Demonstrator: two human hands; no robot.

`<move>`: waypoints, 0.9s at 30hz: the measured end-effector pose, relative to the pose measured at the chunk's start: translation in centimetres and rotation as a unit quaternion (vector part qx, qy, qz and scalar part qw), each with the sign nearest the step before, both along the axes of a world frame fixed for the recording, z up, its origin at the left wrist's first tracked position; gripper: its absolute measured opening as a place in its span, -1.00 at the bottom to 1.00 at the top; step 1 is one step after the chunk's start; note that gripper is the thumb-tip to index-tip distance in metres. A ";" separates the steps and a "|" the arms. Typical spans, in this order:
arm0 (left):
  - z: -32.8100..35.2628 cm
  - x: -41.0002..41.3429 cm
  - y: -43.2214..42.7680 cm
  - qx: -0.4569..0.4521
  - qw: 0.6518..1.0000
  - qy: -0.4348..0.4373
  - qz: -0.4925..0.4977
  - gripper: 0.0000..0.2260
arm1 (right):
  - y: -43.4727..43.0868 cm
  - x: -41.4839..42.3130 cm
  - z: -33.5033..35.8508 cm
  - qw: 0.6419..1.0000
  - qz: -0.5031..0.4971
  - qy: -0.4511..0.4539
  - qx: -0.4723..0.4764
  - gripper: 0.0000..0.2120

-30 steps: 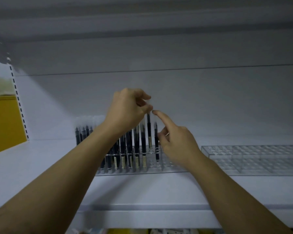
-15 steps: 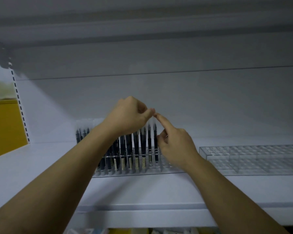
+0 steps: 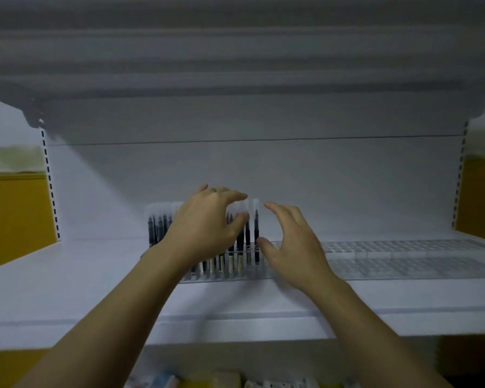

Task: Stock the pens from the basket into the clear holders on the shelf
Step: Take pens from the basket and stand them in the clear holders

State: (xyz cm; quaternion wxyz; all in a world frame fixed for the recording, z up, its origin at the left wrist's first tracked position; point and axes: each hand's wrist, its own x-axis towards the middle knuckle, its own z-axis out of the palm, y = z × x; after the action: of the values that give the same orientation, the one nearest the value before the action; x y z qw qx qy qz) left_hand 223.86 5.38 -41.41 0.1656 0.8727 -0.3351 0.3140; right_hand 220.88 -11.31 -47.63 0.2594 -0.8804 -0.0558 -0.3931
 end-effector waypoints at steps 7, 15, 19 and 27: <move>-3.8 -4.6 1.3 -0.024 0.998 -0.027 -0.042 -0.58 | 1.0 -5.4 -1.5 1.000 -0.007 -0.016 -0.022 -0.42; -12.4 -8.6 0.9 -0.065 0.995 -0.013 -0.070 -0.69 | 1.3 -11.1 -8.5 0.993 -0.055 -0.101 -0.010 -0.66; -17.5 -10.0 0.1 -0.060 0.995 0.012 -0.076 -0.72 | 1.2 -13.0 -14.4 0.997 -0.059 -0.055 -0.006 -0.71; -30.2 -10.6 -1.5 0.011 0.979 0.199 -0.042 -0.64 | 0.1 -13.7 -26.7 0.975 -0.081 0.205 0.007 -0.57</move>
State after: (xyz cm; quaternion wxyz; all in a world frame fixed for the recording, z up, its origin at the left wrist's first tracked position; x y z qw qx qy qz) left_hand 213.27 3.89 -71.62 0.2326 0.9046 -0.3353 0.1237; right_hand 207.15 -11.25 -74.30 0.2390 -0.9420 0.0725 -0.2243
